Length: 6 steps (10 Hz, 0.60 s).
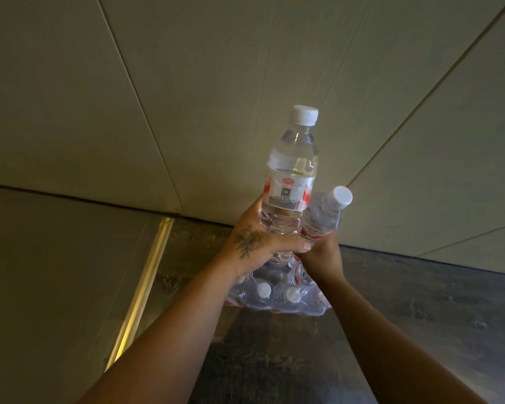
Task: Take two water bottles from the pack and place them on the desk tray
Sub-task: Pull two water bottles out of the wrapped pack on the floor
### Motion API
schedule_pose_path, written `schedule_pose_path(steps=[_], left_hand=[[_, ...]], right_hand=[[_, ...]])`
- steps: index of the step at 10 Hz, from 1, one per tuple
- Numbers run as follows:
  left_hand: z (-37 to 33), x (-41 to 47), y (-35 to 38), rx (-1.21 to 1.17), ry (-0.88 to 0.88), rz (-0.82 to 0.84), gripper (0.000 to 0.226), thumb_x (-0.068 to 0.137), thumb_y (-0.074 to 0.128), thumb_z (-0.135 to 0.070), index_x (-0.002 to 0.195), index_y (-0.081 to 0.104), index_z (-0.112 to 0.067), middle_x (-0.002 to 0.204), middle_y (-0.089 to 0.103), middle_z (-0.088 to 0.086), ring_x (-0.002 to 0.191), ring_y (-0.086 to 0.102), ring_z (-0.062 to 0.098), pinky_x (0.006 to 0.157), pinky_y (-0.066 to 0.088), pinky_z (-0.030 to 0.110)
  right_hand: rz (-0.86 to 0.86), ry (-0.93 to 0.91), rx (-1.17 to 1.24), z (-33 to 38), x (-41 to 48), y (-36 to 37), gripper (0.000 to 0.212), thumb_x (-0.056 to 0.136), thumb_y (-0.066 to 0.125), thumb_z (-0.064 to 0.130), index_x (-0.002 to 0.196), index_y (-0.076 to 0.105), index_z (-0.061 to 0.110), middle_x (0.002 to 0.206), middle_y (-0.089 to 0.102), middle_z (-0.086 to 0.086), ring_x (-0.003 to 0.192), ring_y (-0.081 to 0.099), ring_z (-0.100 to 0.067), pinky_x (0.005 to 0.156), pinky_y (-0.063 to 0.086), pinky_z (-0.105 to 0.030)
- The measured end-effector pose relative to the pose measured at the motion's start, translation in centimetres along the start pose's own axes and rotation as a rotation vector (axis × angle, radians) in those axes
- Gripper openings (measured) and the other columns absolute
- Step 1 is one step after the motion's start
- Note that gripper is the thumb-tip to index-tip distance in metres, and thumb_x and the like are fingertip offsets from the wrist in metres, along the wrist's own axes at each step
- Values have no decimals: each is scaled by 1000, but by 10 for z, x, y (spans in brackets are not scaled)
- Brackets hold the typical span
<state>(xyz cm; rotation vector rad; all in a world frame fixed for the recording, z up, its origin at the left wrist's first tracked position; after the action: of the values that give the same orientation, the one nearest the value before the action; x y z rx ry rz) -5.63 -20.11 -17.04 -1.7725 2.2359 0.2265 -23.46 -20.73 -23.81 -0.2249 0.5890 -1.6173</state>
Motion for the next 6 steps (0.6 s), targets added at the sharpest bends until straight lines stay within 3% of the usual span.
schedule_pose_path(steps=[1, 2, 3, 4, 5, 6], left_hand=[[1, 1, -6, 4, -10, -6, 84, 56, 99, -33, 133, 67, -31, 118, 84, -9, 108, 80, 8, 94, 62, 33], [4, -3, -15, 37, -73, -56, 79, 68, 100, -14, 139, 66, -19, 126, 82, 4, 116, 79, 21, 101, 63, 47], [7, -12, -27, 45, -123, -130, 75, 74, 97, -7, 142, 64, -10, 133, 76, 16, 123, 74, 35, 109, 57, 61], [4, -25, -30, 13, -177, -162, 67, 77, 95, -4, 137, 66, -6, 128, 77, 20, 119, 75, 41, 104, 60, 61], [-8, -59, -24, -4, -216, -142, 60, 66, 98, -21, 121, 75, -12, 107, 85, 10, 100, 83, 29, 72, 67, 37], [-16, -82, -22, -31, -177, -144, 65, 44, 92, -48, 103, 75, -29, 87, 86, -12, 76, 82, 5, 56, 59, 16]], right_hand=[[-16, 5, -21, -1, 3, 1, 88, 67, 77, 75, 128, 62, 14, 111, 77, -3, 101, 77, -17, 92, 65, -51], [16, -13, -3, 2, -1, -2, 86, 71, 85, 66, 139, 54, 23, 121, 74, 8, 108, 72, -2, 93, 61, -31], [62, 15, 43, 7, -16, -12, 86, 74, 91, 53, 144, 46, 28, 129, 71, 8, 116, 72, -7, 98, 59, -33], [91, 59, 161, 24, -37, -27, 84, 69, 87, 53, 139, 48, 28, 127, 72, 2, 112, 75, -15, 100, 62, -48], [118, 97, 285, 42, -62, -41, 77, 74, 86, 38, 139, 52, 16, 127, 72, -9, 111, 77, -27, 96, 63, -58], [154, 138, 396, 54, -87, -52, 84, 71, 86, 39, 141, 52, 7, 128, 71, -19, 113, 75, -37, 98, 60, -64]])
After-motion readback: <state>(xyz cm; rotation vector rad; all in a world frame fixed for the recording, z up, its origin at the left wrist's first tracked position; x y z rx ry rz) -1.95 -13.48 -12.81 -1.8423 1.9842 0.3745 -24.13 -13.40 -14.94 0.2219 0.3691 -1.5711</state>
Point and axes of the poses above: each hand's wrist, its own x-axis towards the middle knuckle, its own y-axis out of the palm, z = x × y, the point moved 6 cm from there along x, towards the middle knuckle
